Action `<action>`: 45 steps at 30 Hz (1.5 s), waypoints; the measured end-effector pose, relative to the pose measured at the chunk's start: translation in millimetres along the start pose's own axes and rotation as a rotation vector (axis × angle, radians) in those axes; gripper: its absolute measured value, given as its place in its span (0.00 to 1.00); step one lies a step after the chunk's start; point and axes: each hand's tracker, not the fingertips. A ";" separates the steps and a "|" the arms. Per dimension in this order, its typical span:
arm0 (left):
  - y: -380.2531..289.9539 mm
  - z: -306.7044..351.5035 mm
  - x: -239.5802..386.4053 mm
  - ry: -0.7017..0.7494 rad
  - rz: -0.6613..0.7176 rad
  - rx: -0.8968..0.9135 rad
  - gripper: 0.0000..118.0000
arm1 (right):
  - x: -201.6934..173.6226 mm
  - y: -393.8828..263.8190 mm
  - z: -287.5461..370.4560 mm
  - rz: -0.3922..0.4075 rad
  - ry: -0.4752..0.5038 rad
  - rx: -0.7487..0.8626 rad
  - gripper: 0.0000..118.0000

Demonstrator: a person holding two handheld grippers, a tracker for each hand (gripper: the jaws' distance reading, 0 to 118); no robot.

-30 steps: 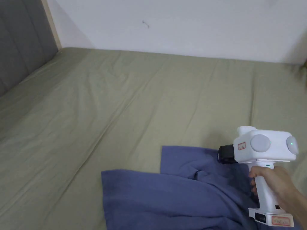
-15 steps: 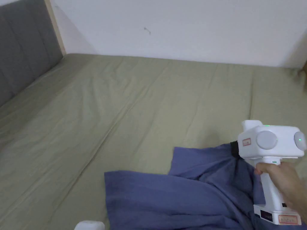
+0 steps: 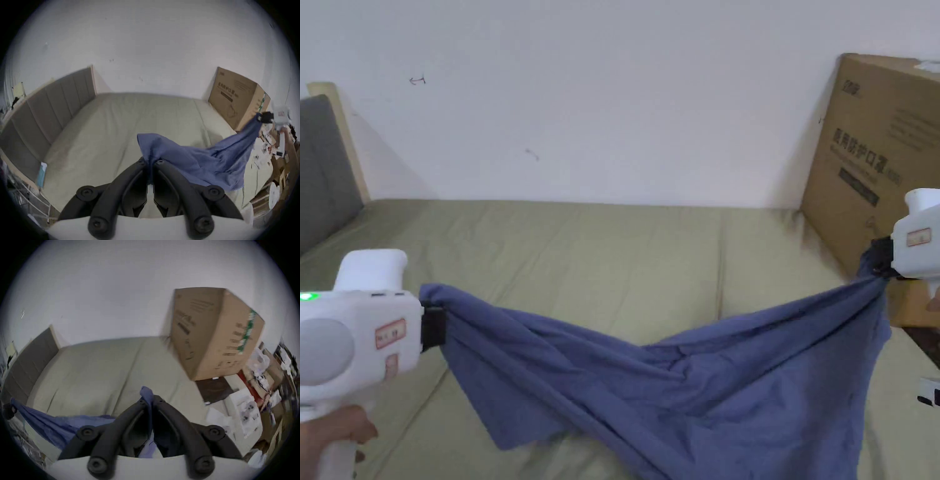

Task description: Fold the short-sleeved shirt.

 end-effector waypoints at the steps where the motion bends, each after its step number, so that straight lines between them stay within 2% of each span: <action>1: 10.3 4.9 -4.1 -0.004 0.002 0.024 0.04 | 12.1 3.5 10.6 -0.028 -0.006 0.008 0.03; 7: 58.1 26.6 -31.4 0.018 0.014 0.093 0.04 | 70.8 15.6 62.9 -0.201 -0.015 0.085 0.03; 12: 81.9 34.6 -53.6 -0.026 0.088 0.119 0.04 | 91.0 19.2 80.4 -0.278 0.037 0.109 0.03; 14: 91.9 35.3 -57.7 -0.056 0.123 0.130 0.04 | 89.0 23.3 75.5 -0.282 0.046 0.106 0.03; 18: 111.0 17.5 -63.8 0.006 0.078 0.117 0.04 | 71.0 31.0 61.8 -0.263 0.049 0.093 0.03; 22: 128.9 -4.2 -75.9 0.007 0.112 0.115 0.04 | 49.0 46.4 40.7 -0.261 0.060 0.085 0.03; 30: 174.2 -50.9 -95.7 0.076 0.090 0.160 0.04 | 2.8 106.6 -3.6 -0.255 0.051 0.118 0.03; 34: 182.5 -57.8 -113.1 0.119 0.091 0.196 0.04 | -23.2 128.7 -15.9 -0.305 0.106 0.182 0.03; 40: 161.8 -38.2 -134.9 0.153 0.127 0.241 0.04 | -58.3 135.6 -32.8 -0.275 0.142 0.187 0.03; 42: 145.7 -35.2 -137.6 0.183 0.108 0.231 0.04 | -64.8 125.4 -40.3 -0.267 0.161 0.170 0.03; 45: 113.8 -40.7 -153.2 0.195 0.104 0.179 0.04 | -72.5 96.2 -57.0 -0.215 0.153 0.100 0.03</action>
